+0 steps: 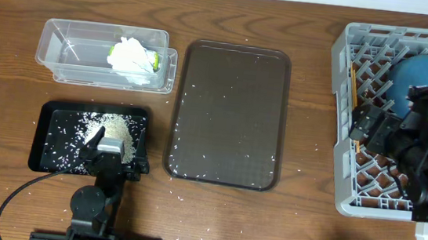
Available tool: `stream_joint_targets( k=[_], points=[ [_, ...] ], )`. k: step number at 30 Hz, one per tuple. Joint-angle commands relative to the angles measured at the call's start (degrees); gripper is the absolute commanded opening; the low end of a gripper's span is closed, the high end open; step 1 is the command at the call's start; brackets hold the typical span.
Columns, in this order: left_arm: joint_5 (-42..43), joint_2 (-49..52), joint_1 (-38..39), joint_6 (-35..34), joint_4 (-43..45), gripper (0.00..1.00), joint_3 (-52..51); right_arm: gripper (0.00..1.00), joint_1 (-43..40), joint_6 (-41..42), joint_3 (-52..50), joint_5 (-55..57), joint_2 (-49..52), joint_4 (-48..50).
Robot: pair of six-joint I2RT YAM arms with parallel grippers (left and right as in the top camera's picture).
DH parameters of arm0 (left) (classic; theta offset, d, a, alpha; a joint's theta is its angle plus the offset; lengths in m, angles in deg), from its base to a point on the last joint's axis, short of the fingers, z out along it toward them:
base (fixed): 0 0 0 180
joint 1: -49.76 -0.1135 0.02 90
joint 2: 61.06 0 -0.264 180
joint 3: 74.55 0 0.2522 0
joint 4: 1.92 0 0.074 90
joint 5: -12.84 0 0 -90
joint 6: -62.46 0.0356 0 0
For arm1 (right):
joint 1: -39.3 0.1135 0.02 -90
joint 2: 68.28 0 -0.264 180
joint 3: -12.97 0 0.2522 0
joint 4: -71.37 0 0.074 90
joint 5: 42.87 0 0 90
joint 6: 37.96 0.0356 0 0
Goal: Sort waste into correct bins and load items into the dishwasher rack
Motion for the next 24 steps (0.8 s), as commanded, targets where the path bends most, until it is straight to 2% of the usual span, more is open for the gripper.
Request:
stream_joint_targets(
  k=[1,7,17,24],
  points=[
    [-0.5,-0.4,0.2,0.8,-1.7,0.88,-1.3,0.99,2.4,-0.9,-2.8,0.9,-2.6,1.7],
    [-0.5,-0.4,0.2,0.8,-1.7,0.88,-1.3,0.99,3.9,-0.9,-14.2,0.3,-13.0,7.8],
    [-0.5,-0.4,0.2,0.8,-1.7,0.88,-1.3,0.99,3.9,-0.9,-33.0,-1.6,-37.7,9.1],
    [-0.5,-0.4,0.2,0.8,-1.7,0.88,-1.3,0.99,3.9,-0.9,-38.8,-3.8,-49.9,10.0]
  ],
)
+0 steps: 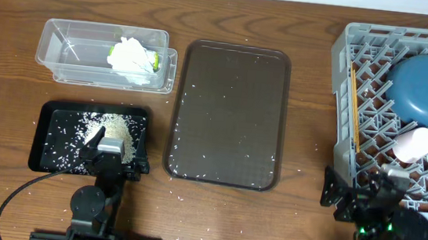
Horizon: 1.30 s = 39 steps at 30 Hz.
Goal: Sort waste into correct bins and load items into the dishwasher rack
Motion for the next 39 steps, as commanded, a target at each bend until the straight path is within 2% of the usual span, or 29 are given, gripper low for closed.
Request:
stream_joint_targets(
  k=[1,9,18,25,39],
  points=[
    [-0.7,-0.4,0.2,0.8,-1.7,0.88,-1.3,0.99,0.4,-0.5,-2.3,-2.1,-4.1,1.6],
    [-0.7,-0.4,0.2,0.8,-1.7,0.88,-1.3,0.99,-2.1,-0.5,-11.0,-5.4,-11.1,7.8],
    [-0.7,-0.4,0.2,0.8,-1.7,0.88,-1.3,0.99,-1.9,-0.5,-20.8,-8.0,-11.1,24.7],
    [-0.7,-0.4,0.2,0.8,-1.7,0.88,-1.3,0.99,-1.3,-2.1,-25.2,-7.5,-11.1,34.1],
    [-0.7,-0.4,0.2,0.8,-1.7,0.88,-1.3,0.99,1.7,-3.3,-28.4,0.6,-11.2,41.2]
  ],
)
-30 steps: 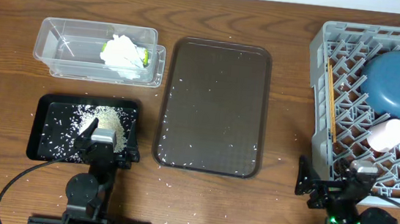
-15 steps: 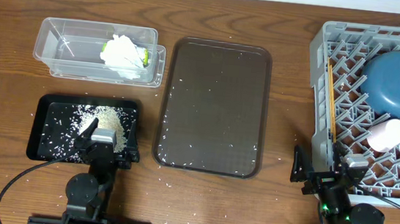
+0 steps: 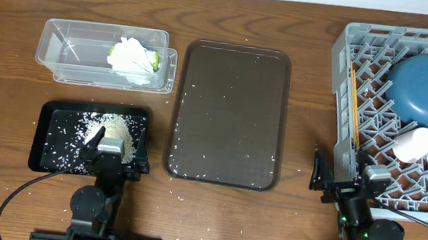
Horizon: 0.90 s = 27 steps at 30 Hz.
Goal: Sort waste into correct bins and load items into the dishwasher rack
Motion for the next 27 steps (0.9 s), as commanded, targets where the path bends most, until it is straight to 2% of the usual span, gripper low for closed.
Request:
stream_joint_targets(
  k=[1,6,17,27],
  points=[
    [-0.7,-0.4,0.2,0.8,-1.7,0.88,-1.3,0.99,0.4,-1.1,-0.7,2.7,-0.4,1.3],
    [-0.7,-0.4,0.2,0.8,-1.7,0.88,-1.3,0.99,0.4,-1.3,-0.7,3.4,-0.4,2.6],
    [-0.7,-0.4,0.2,0.8,-1.7,0.88,-1.3,0.99,0.7,-2.4,-0.7,4.4,-0.4,-1.2],
    [-0.7,-0.4,0.2,0.8,-1.7,0.88,-1.3,0.99,2.1,-2.4,-0.7,11.9,-0.4,-1.5]
  ],
)
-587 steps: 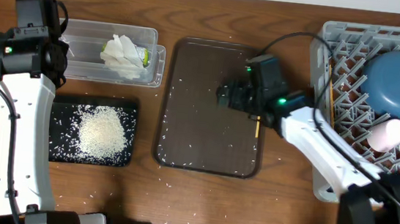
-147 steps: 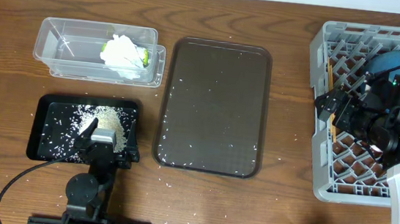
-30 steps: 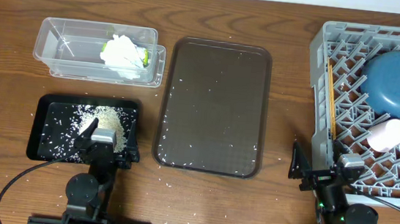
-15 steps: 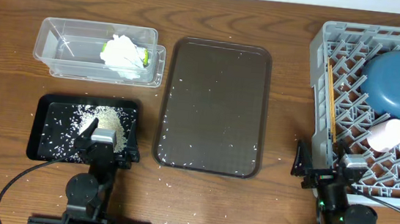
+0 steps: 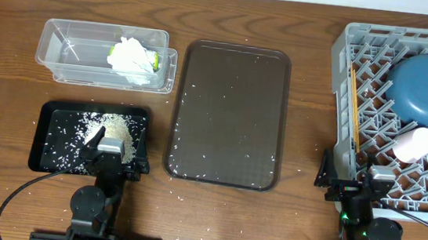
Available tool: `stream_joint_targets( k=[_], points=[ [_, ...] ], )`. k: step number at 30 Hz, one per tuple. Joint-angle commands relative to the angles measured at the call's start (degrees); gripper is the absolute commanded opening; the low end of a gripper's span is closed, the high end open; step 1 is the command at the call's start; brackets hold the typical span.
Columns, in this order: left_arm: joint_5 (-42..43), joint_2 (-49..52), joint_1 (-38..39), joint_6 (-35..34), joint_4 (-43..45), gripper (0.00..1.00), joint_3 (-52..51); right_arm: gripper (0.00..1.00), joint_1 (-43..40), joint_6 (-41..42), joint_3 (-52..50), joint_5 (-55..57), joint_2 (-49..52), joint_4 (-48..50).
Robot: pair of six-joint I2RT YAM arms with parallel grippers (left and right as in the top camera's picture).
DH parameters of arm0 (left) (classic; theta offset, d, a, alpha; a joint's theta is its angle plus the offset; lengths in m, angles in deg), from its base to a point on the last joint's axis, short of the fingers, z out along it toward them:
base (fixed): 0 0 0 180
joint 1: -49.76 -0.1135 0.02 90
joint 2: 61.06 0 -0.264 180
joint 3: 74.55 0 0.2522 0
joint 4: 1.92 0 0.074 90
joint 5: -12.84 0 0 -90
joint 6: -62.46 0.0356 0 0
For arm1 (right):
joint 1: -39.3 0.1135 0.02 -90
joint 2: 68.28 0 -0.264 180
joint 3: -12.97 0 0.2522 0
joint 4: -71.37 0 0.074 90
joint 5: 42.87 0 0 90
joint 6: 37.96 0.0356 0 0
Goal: Sort waste into correct bins and load items into the dishwasher rack
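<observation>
The grey dishwasher rack (image 5: 348,38) at the right holds a blue bowl, white cups (image 5: 416,144) and orange chopsticks (image 5: 354,102). Crumpled white waste (image 5: 132,55) lies in the clear bin (image 5: 62,62) at the back left. Rice (image 5: 112,130) is heaped in the black bin (image 5: 51,132). The brown tray (image 5: 228,113) in the middle carries only scattered grains. My left gripper (image 5: 110,153) rests at the black bin's front edge. My right gripper (image 5: 348,184) sits by the rack's front left corner. From above, neither one's fingers can be made out.
Loose rice grains are strewn over the wooden table around the tray and bins. Both arm bases stand at the front edge, with a black cable curling out at the front left.
My right arm has shifted slightly to the right, closer to the rack's front left corner. The left arm and all the objects are where they were.
My right arm was stretched over the front part of the rack, covering it. Then it was drawn back to the front edge, and white cups showed in the rack. It then sat left of the rack's corner and now rests against it. The left arm has stayed folded.
</observation>
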Motion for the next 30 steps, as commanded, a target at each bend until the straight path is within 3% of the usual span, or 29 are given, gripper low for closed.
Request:
stream_joint_targets(
  k=[1,9,22,30],
  points=[
    [-0.7,-0.4,0.2,0.8,-1.7,0.88,-1.3,0.99,1.7,-0.9,-0.2,4.0,-0.4,-0.1],
    [-0.7,-0.4,0.2,0.8,-1.7,0.89,-1.3,0.99,1.7,-1.8,-0.2,3.8,-0.4,3.0],
    [-0.7,-0.4,0.2,0.8,-1.7,0.88,-1.3,0.99,1.7,-6.0,-0.2,3.6,-0.4,-0.6],
    [-0.7,-0.4,0.2,0.8,-1.7,0.88,-1.3,0.99,1.7,-12.0,-0.2,0.9,-0.4,2.4]
  ],
)
